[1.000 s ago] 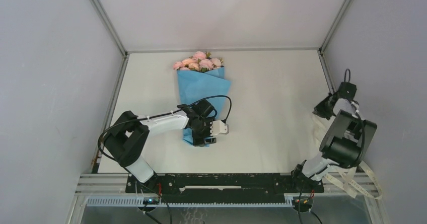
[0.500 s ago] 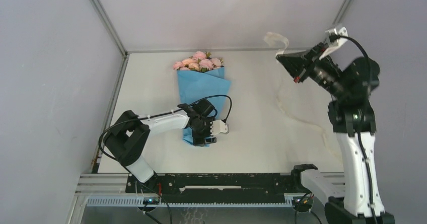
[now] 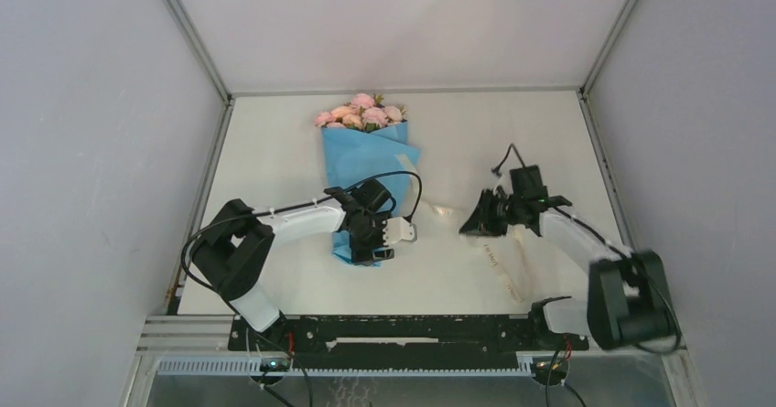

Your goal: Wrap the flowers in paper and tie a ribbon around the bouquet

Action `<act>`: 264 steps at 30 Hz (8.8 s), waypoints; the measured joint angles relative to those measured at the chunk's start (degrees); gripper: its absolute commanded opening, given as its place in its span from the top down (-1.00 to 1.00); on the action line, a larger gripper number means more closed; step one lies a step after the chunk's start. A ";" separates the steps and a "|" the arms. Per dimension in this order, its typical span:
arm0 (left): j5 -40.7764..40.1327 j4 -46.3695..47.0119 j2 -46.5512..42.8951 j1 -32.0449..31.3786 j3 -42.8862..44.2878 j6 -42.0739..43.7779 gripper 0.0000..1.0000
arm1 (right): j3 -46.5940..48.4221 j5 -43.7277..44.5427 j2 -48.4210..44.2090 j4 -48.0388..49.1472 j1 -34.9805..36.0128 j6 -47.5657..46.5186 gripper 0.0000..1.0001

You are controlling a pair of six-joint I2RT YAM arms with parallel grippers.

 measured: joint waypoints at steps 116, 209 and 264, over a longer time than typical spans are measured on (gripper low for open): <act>-8.04 0.24 22.91 -15.08 29.70 16.57 1.00 | 64.70 -13.77 70.55 -9.25 14.88 -2.86 1.00; 20.09 -10.36 30.51 7.48 37.94 -34.82 1.00 | 2.01 15.74 9.35 8.17 19.65 16.63 0.46; 24.26 -8.98 31.65 8.90 37.51 -36.98 1.00 | -2.80 9.94 23.34 21.33 56.61 -5.75 1.00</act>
